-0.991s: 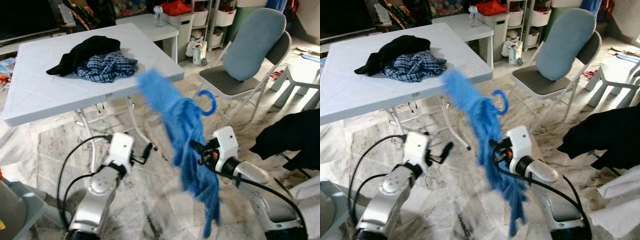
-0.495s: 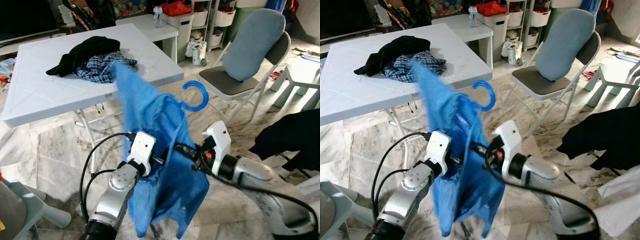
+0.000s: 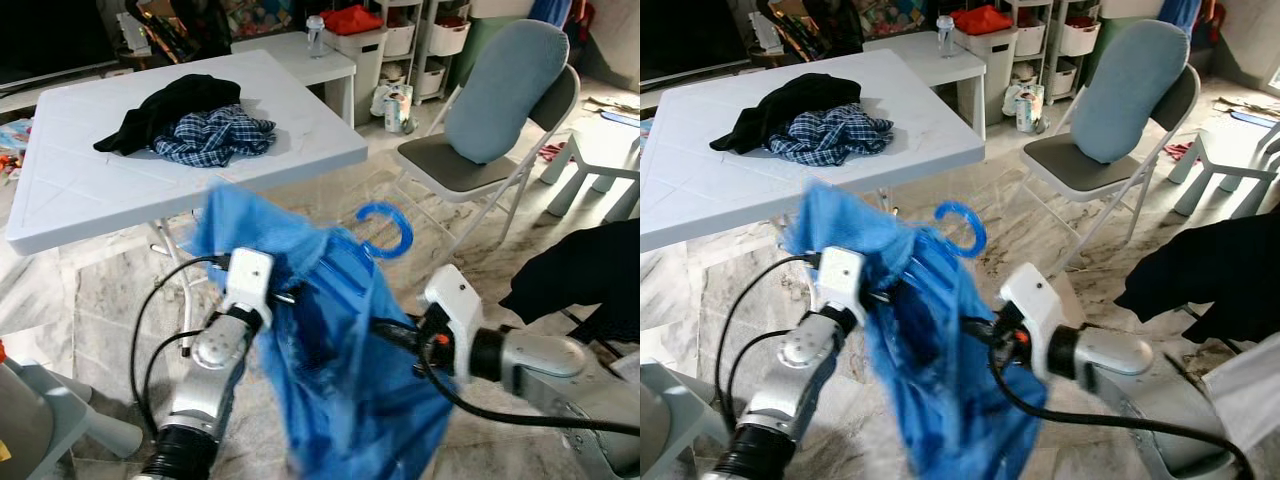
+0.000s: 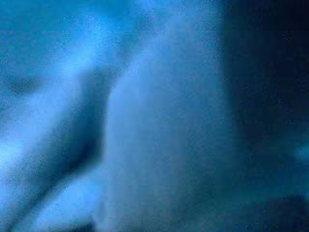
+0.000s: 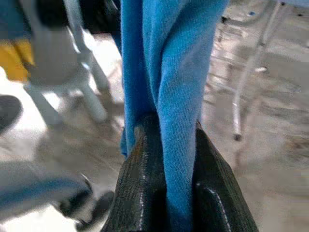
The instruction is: Hang hanger
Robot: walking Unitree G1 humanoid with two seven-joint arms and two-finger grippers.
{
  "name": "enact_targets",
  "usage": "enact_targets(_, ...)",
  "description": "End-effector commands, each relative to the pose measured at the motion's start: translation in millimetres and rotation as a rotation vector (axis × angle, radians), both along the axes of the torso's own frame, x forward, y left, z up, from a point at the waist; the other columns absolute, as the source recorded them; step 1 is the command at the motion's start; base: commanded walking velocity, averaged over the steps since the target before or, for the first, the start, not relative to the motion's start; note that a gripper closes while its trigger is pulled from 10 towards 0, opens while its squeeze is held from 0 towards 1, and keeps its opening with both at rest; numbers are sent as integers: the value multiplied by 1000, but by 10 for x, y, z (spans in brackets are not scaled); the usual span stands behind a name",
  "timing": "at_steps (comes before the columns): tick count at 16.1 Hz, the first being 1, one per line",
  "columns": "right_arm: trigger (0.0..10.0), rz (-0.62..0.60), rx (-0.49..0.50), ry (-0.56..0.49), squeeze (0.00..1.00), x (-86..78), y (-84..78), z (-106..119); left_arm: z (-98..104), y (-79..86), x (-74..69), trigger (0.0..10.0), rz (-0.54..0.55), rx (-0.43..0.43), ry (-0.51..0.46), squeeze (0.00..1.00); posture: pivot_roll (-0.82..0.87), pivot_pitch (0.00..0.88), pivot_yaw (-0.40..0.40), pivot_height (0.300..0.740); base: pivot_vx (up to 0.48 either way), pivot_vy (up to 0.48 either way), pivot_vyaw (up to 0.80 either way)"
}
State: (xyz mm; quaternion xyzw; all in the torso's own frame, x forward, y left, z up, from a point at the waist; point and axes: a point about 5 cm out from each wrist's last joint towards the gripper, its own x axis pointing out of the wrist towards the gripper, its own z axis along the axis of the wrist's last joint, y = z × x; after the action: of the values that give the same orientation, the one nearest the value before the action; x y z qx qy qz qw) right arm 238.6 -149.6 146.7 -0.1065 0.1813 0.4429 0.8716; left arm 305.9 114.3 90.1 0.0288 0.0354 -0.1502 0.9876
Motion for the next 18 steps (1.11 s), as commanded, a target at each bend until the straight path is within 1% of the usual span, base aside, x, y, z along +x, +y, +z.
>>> enact_targets(1,10000,-7,-107,-24,0,7,-82,-115,38,80,37,10000,36,-3,-18,0,-179,0,21,740,0,0,0)
enact_targets(2,10000,-20,-151,-24,0,7,-130,-174,43,105,37,10000,47,-8,-21,0,-178,0,20,740,0,0,0)
enact_targets(3,10000,-21,-216,-33,0,13,-187,-239,49,143,41,10000,64,-23,-22,0,-179,0,19,740,0,0,0)
enact_targets(4,10000,-24,-255,-43,0,24,-221,-271,49,153,41,10000,71,-33,-19,0,-179,0,19,740,0,0,0)
enact_targets(5,10000,-27,-351,-61,0,54,-319,-357,55,162,38,10000,75,-42,-16,0,-177,0,19,740,0,0,0)
enact_targets(6,10000,-34,-410,-78,0,79,-388,-403,61,154,36,10000,71,-47,-16,0,-176,0,18,740,0,0,0)
enact_targets(8,10000,-17,-454,-94,0,79,-443,-432,74,152,40,10000,72,-56,-17,0,-175,0,17,740,0,0,0)
enact_targets(9,10000,7,-481,-99,0,60,-497,-442,87,163,48,10000,81,-70,-14,0,-176,0,18,740,0,0,0)
enact_targets(10,10000,40,-484,-102,0,32,-557,-427,90,183,58,10000,86,-74,-12,0,-176,0,17,740,0,0,0)
enact_targets(11,10000,104,-448,-120,0,-12,-631,-327,78,225,67,10000,96,-73,-5,0,-178,0,18,740,0,0,0)
enact_targets(12,10000,126,-428,-127,0,-27,-671,-274,72,241,70,10000,102,-75,1,0,-178,0,18,740,0,0,0)
enact_targets(13,10000,187,-397,-112,0,-86,-734,-203,67,254,74,10000,103,-76,6,0,-179,0,19,740,0,0,0)
enact_targets(14,10000,222,-377,-83,0,-139,-829,-134,64,261,78,10000,101,-74,8,0,-179,0,20,740,0,0,0)
enact_targets(16,10000,245,-361,-52,0,-168,-995,-16,63,270,85,10000,98,-72,13,0,-181,0,22,740,0,0,0)
enact_targets(17,10000,261,-319,-42,0,-182,-1050,68,55,273,87,10000,92,-72,21,0,-181,0,24,740,0,0,0)
enact_targets(18,10000,268,-303,-40,0,-188,-1066,98,52,274,87,10000,89,-73,24,0,-181,0,24,740,0,0,0)
